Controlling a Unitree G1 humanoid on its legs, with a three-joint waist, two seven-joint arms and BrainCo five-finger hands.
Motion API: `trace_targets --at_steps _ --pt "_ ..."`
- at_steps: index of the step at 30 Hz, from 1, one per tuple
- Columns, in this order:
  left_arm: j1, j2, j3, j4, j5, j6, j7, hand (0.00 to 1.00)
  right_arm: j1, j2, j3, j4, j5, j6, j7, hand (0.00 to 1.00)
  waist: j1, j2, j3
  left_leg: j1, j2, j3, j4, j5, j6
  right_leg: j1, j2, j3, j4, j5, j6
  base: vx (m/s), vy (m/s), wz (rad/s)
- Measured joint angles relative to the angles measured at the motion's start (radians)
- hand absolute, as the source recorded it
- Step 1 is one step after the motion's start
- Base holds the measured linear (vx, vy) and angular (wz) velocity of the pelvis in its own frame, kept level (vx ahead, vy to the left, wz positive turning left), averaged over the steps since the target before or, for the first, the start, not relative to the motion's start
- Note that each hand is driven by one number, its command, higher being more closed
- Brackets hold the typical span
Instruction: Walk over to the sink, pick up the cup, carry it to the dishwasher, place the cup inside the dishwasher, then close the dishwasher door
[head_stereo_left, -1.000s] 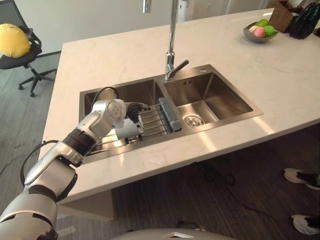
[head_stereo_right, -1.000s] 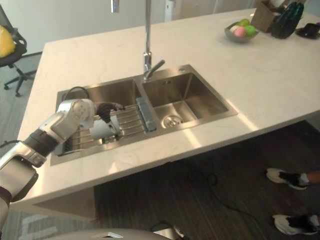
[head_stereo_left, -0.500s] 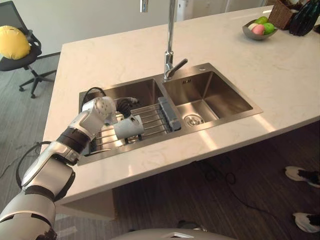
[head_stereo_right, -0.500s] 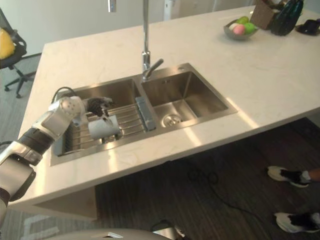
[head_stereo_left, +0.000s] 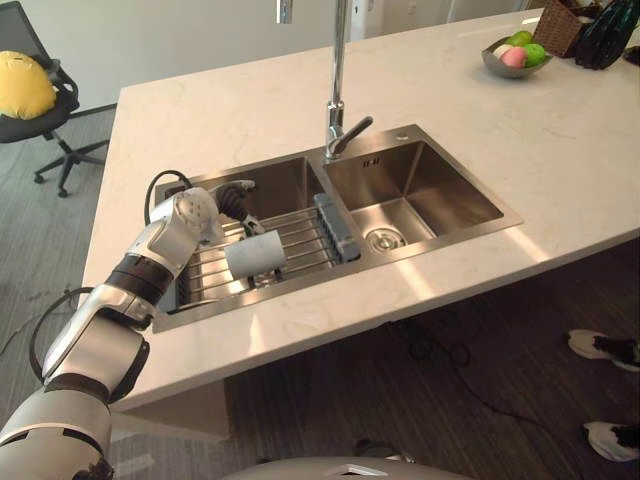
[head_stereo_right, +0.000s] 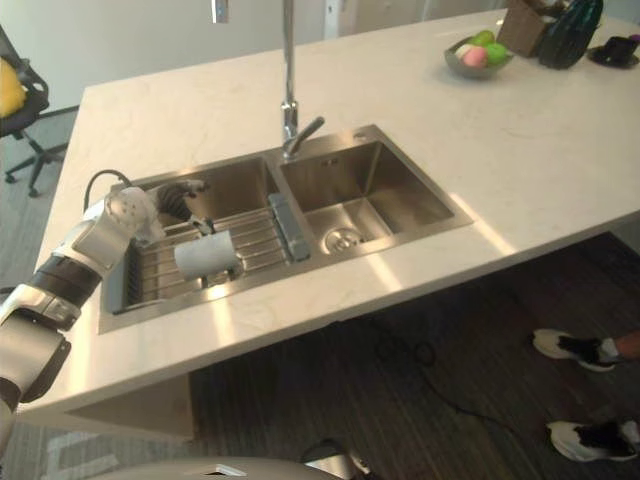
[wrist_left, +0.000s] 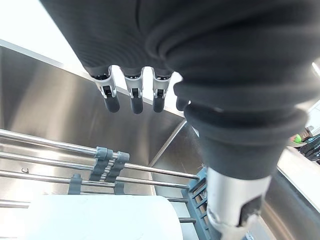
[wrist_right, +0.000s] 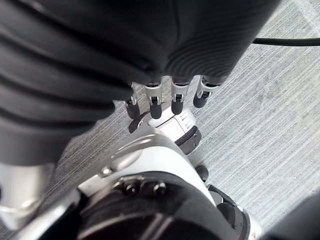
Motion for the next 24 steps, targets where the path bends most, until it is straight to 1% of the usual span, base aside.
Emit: trace_targets --at_steps 6,10,15,20,24 --pt "0.007 0.000 0.000 0.000 0.002 0.008 -0.044 0.00 0.000 -0.001 0.007 -0.003 -0.002 0.000 0.001 0.00 -0.003 0.000 0.000 0.000 0.001 0.001 0.000 0.000 0.000 0.000 0.001 0.000 0.000 0.000 0.000 0.00 0.000 0.00" --pt "0.045 -0.001 0.000 0.000 0.002 0.013 -0.089 0.00 0.000 -0.001 0.010 -0.007 -0.003 0.000 0.001 0.00 -0.007 0.000 0.000 0.001 0.003 0.002 0.000 0.000 0.000 0.000 0.003 0.001 0.000 0.000 0.000 0.00 0.000 0.00" --pt "0.080 -0.001 0.000 -0.001 0.002 0.013 -0.117 0.00 0.000 -0.001 0.010 -0.007 -0.005 0.001 0.001 0.00 -0.006 0.000 0.000 0.001 0.004 0.001 0.000 0.000 0.000 0.000 0.003 0.001 0.000 0.000 0.000 0.00 0.000 0.00" --pt "0.087 -0.001 0.003 -0.003 0.004 0.006 -0.118 0.00 0.000 -0.001 0.011 -0.007 -0.005 0.000 0.001 0.00 -0.003 0.000 0.000 0.001 0.004 0.000 0.000 0.000 0.000 0.000 0.003 0.000 0.000 0.000 0.000 0.00 0.000 0.00" --pt "0.138 -0.010 0.031 -0.034 0.071 -0.006 -0.116 0.00 0.001 -0.003 0.020 -0.007 -0.005 -0.003 -0.001 0.00 -0.001 0.000 0.000 0.000 0.004 -0.006 0.000 0.000 0.000 0.000 0.003 -0.002 0.000 0.000 0.001 0.00 0.000 0.00"
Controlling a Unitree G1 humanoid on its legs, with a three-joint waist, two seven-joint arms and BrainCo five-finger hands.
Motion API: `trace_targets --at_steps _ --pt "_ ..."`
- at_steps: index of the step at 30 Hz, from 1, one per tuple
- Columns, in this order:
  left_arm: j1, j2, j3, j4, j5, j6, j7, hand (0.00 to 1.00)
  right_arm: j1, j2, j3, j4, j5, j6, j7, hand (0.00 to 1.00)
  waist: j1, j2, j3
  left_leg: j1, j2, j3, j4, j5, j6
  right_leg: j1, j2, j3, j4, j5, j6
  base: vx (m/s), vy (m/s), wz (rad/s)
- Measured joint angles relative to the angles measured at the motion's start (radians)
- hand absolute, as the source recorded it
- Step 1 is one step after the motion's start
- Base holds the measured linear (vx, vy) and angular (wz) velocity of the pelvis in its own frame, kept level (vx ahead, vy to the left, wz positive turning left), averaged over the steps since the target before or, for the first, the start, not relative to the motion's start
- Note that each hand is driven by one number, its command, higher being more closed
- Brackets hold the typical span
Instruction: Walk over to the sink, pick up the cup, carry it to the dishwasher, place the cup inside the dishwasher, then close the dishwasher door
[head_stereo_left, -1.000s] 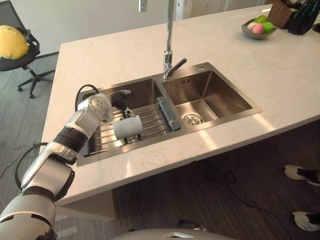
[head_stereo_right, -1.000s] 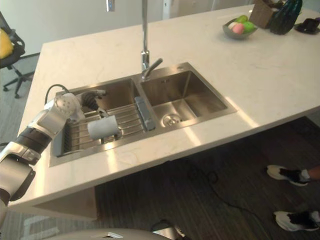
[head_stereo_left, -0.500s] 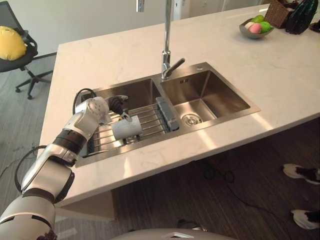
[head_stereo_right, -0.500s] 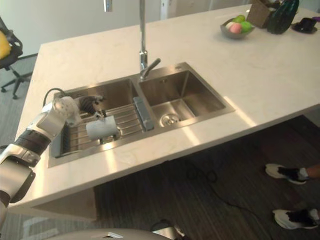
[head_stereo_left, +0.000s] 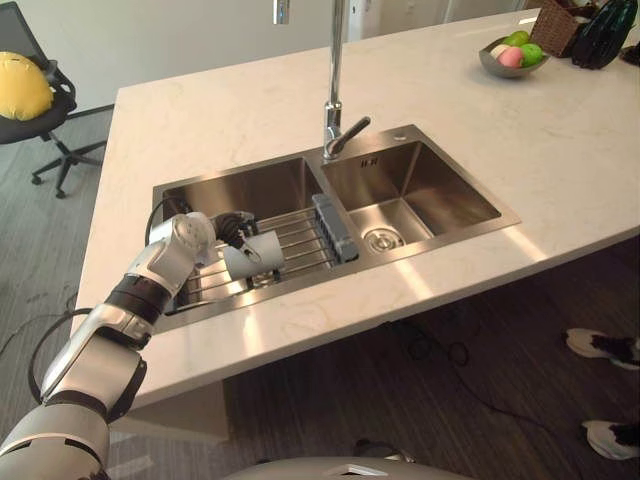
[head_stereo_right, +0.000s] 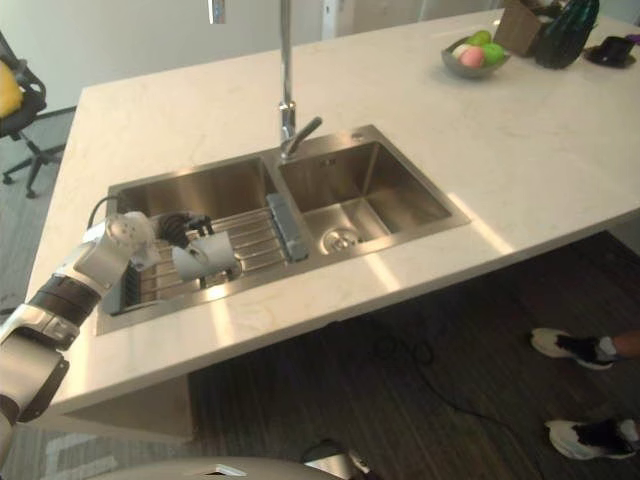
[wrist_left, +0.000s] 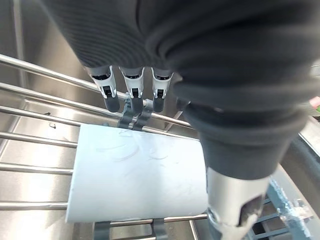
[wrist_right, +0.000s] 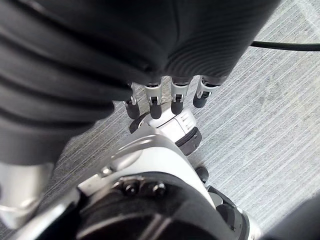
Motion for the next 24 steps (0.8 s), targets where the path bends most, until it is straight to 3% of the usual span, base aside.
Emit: trace_targets --at_steps 7,14,24 --pt "0.068 -0.042 0.000 -0.068 0.098 0.009 0.022 0.00 0.003 0.000 0.018 0.000 0.001 0.003 -0.011 0.00 0.029 -0.011 0.005 -0.004 -0.002 -0.024 0.000 0.001 0.001 0.006 -0.002 -0.032 0.000 -0.003 0.004 0.00 -0.004 0.08" --pt "0.084 -0.065 -0.002 -0.098 0.185 0.030 0.041 0.00 -0.009 -0.003 0.079 -0.015 0.009 0.040 -0.045 0.00 0.029 -0.030 0.003 -0.016 -0.007 -0.046 0.000 0.003 0.004 0.006 -0.007 -0.071 0.000 -0.006 0.009 0.01 0.004 0.09" --pt "0.109 -0.080 -0.003 -0.120 0.198 0.039 0.090 0.00 -0.019 -0.018 0.149 -0.030 0.022 0.075 -0.065 0.00 0.032 -0.034 0.002 -0.018 -0.006 -0.047 0.000 0.003 0.004 0.006 -0.006 -0.081 -0.001 -0.006 0.009 0.00 0.000 0.01"
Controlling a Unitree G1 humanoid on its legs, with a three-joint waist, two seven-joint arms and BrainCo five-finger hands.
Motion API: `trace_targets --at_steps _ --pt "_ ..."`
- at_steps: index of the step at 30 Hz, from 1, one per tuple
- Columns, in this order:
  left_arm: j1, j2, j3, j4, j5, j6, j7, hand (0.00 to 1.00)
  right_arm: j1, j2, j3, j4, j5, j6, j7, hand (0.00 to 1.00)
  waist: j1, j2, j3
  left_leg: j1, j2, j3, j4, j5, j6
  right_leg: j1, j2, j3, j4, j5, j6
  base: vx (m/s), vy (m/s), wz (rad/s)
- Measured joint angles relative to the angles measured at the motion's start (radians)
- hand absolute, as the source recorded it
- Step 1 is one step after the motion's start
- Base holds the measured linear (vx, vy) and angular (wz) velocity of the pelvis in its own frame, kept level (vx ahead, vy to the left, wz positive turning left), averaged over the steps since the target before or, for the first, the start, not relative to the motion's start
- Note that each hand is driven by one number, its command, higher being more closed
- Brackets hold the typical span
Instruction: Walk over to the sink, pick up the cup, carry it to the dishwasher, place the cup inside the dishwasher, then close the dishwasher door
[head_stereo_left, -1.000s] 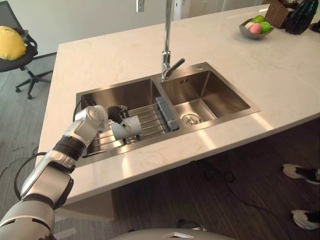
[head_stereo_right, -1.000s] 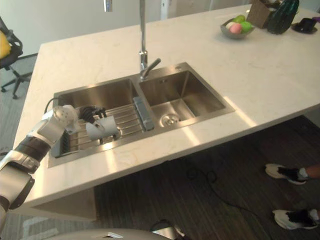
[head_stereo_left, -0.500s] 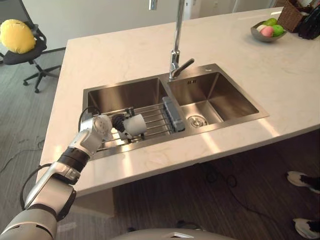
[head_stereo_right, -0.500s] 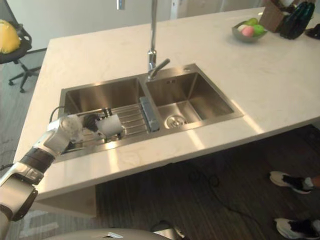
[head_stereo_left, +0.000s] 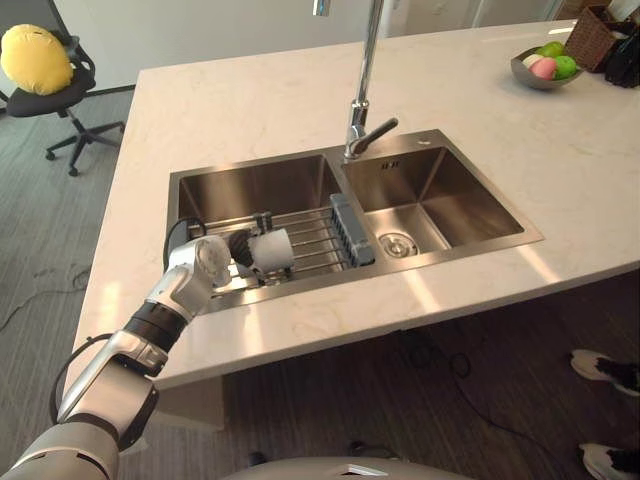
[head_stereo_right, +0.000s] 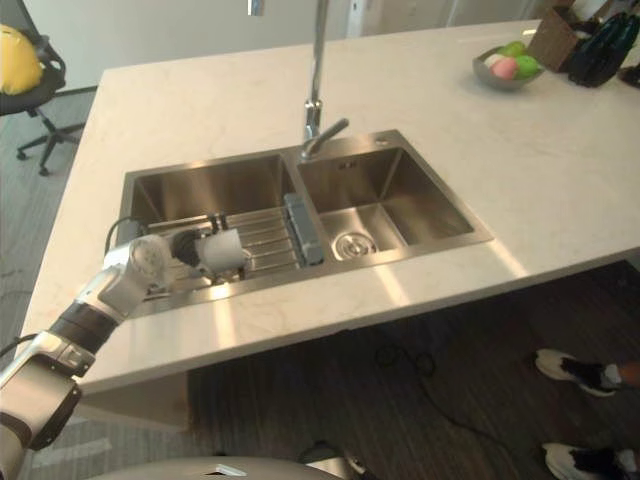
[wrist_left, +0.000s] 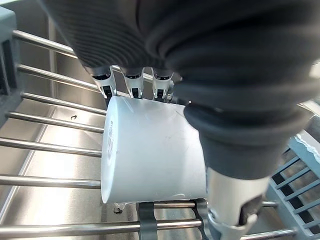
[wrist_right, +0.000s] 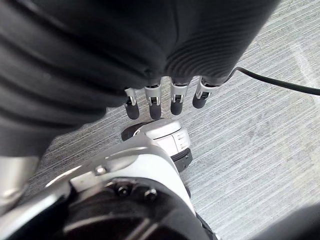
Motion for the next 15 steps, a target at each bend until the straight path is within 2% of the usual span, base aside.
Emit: trace_targets --at_steps 5,15 --pt "0.008 -0.001 -0.002 -0.014 0.011 0.000 0.001 0.00 -0.003 -0.001 0.017 0.000 0.019 0.010 -0.006 0.00 0.000 -0.006 -0.003 0.000 0.000 0.000 0.000 0.000 0.000 0.000 0.000 -0.001 0.000 0.000 0.000 0.00 0.000 0.00" --pt "0.003 -0.025 -0.018 0.050 0.134 -0.013 0.000 0.00 -0.003 0.005 0.017 0.000 0.020 0.014 -0.005 0.00 -0.014 -0.016 -0.010 0.000 0.000 0.004 0.000 0.001 0.000 -0.001 0.000 0.002 0.000 0.001 -0.001 0.00 0.000 0.00"
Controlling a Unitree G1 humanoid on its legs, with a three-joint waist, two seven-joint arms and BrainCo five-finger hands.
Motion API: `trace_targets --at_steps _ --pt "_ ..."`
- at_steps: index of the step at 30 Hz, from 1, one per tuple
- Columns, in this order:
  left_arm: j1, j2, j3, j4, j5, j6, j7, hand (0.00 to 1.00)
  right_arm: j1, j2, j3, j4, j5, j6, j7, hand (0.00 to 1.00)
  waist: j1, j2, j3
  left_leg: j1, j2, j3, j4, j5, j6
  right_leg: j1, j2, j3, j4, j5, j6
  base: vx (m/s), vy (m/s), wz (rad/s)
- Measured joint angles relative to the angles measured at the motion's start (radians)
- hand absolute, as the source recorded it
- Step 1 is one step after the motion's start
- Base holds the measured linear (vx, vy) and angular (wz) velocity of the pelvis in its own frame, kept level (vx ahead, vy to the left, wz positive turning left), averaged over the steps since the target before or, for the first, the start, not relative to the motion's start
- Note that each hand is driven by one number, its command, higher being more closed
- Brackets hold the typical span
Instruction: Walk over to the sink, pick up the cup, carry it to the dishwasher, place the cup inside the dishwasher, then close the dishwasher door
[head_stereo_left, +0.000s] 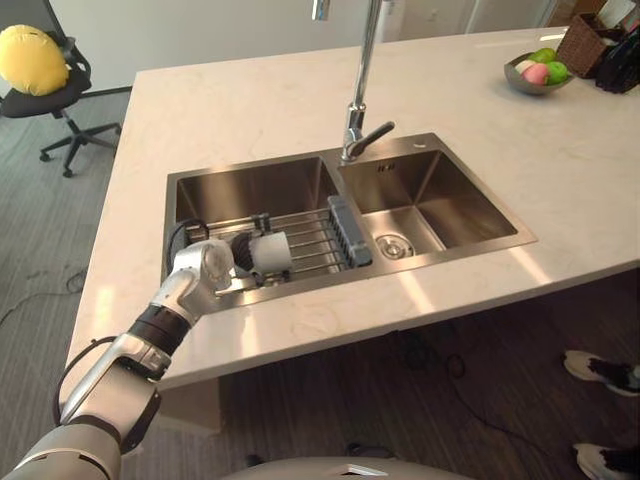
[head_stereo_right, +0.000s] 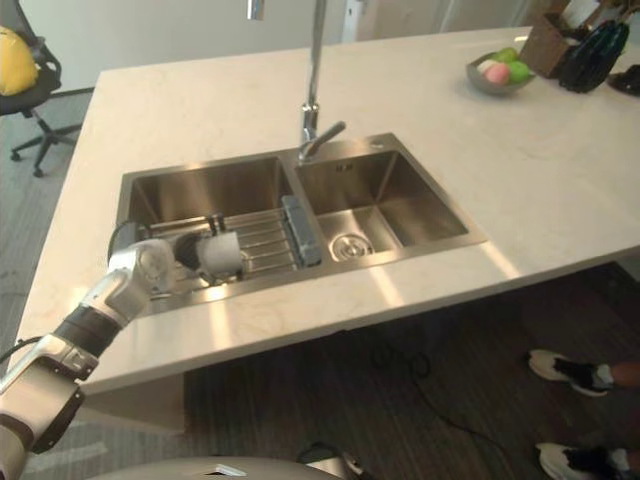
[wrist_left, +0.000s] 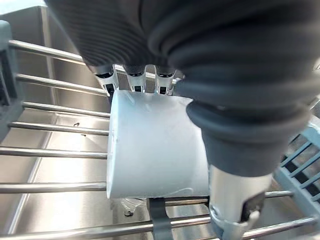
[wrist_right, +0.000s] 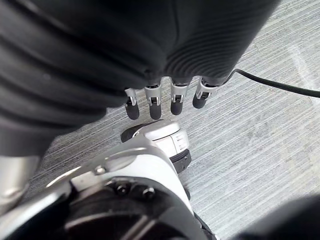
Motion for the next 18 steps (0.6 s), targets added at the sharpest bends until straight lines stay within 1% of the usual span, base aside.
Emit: trace_targets --at_steps 5,8,11,12,16,17,18 --pt "-0.019 -0.013 -0.019 0.102 0.041 -0.006 -0.010 0.00 -0.001 0.001 -0.001 -0.001 0.000 0.003 0.003 0.00 -0.017 -0.001 -0.001 0.001 0.001 0.011 0.000 0.000 0.000 -0.001 0.000 0.004 0.000 0.001 -0.002 0.00 0.001 -0.02" --pt "-0.021 -0.015 -0.018 0.115 0.062 -0.011 -0.008 0.00 -0.001 0.002 -0.002 -0.001 -0.001 0.008 0.004 0.00 -0.021 -0.001 -0.001 0.002 0.002 0.020 0.000 0.000 0.000 -0.005 0.001 0.012 0.000 0.003 -0.004 0.01 -0.002 -0.07" --pt "-0.032 -0.020 -0.015 0.154 0.082 -0.028 0.002 0.00 -0.002 0.002 -0.004 -0.001 -0.001 0.014 0.005 0.00 -0.023 0.000 -0.002 0.004 0.002 0.027 0.000 0.000 0.000 -0.006 0.001 0.023 -0.002 0.007 -0.007 0.00 -0.005 -0.08" --pt "-0.033 -0.026 -0.014 0.163 0.110 -0.033 0.007 0.00 -0.002 0.001 -0.006 -0.001 -0.001 0.015 0.007 0.00 -0.024 0.001 -0.003 0.005 0.002 0.030 0.000 0.000 0.000 -0.007 0.001 0.026 -0.004 0.010 -0.007 -0.01 -0.006 -0.08" --pt "-0.036 -0.054 0.003 0.222 0.168 -0.052 0.049 0.00 -0.001 -0.002 -0.014 -0.001 -0.003 0.015 0.025 0.00 -0.032 0.009 -0.008 0.009 0.002 0.039 0.000 0.000 0.000 -0.006 0.001 0.033 -0.007 0.014 -0.008 -0.02 -0.002 -0.07" --pt "-0.036 -0.058 0.003 0.240 0.183 -0.058 0.064 1.00 -0.001 -0.003 -0.023 -0.001 -0.003 0.015 0.031 0.00 -0.034 0.014 -0.010 0.011 0.002 0.043 0.000 0.000 0.000 -0.005 0.001 0.036 -0.007 0.014 -0.008 -0.02 0.003 -0.07" --pt "-0.036 -0.062 0.004 0.255 0.193 -0.059 0.070 1.00 0.001 -0.004 -0.028 -0.001 -0.003 0.015 0.033 0.00 -0.036 0.016 -0.012 0.013 0.002 0.046 0.000 0.000 0.000 -0.005 0.001 0.038 -0.007 0.015 -0.008 -0.02 0.003 -0.12"
